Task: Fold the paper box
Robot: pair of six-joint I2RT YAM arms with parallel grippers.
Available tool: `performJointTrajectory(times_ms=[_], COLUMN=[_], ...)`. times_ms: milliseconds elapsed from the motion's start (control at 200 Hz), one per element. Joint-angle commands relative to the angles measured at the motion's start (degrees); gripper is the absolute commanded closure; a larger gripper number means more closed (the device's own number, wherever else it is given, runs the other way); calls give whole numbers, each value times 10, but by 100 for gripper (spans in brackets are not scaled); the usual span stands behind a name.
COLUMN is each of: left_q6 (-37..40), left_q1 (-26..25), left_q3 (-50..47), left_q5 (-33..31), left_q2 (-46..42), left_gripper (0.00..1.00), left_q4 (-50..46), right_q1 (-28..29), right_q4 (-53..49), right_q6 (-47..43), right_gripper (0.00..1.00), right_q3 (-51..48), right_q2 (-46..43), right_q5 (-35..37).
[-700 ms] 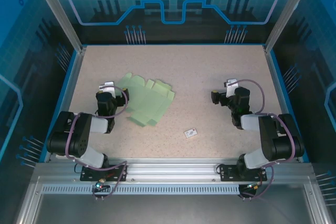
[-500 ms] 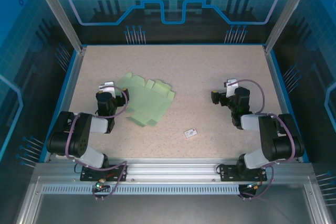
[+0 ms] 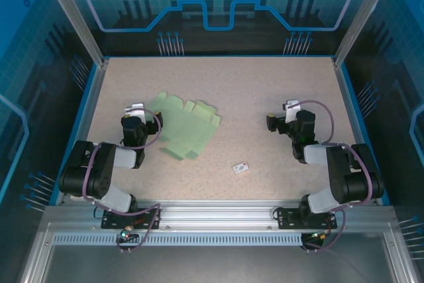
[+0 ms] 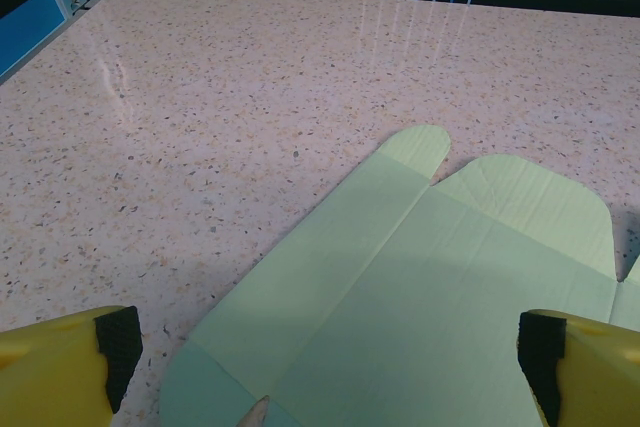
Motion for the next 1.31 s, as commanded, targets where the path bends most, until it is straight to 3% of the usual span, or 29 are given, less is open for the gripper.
performJointTrajectory(times_ms=[0,125,185,245,370,505,640,805,875,1036,1301], left_q6=[5,-7,-9,-17,-50,-116,-208,-231,-233,-231,-217], left_q1=[-3,-2,2,2,4,3,-22,-82,-89,-101,-126], left_q3=[14,13,10,22,86,168,215,262,260,263,271], left_q5=[6,-15,-12,-33,-48,36,156,165,173,206,208], left_q2=[8,-15,-37,-77,-155,-188,-186,-169,-172,-141,-106], left_gripper=[1,1,1,1,1,1,1,2,4,6,7], left_q4=[19,0,-12,-72,-244,-405,-483,-613,-637,-651,-636], right_q1=[-10,-7,-2,-11,-24,-3,107,294,335,343,318], right_q4=[13,13,-75,-182,-272,-402,-498,-627,-669,-647,-635], right_q6=[-4,-2,13,45,118,139,118,73,61,78,110], right_gripper=[0,0,0,0,0,0,0,0,1,6,17], right_q3=[11,15,46,86,110,154,209,343,402,469,551], right_q2=[6,3,-32,-71,-131,-195,-222,-114,-41,91,229], right_q5=[-3,8,54,80,106,95,99,119,97,-12,-77])
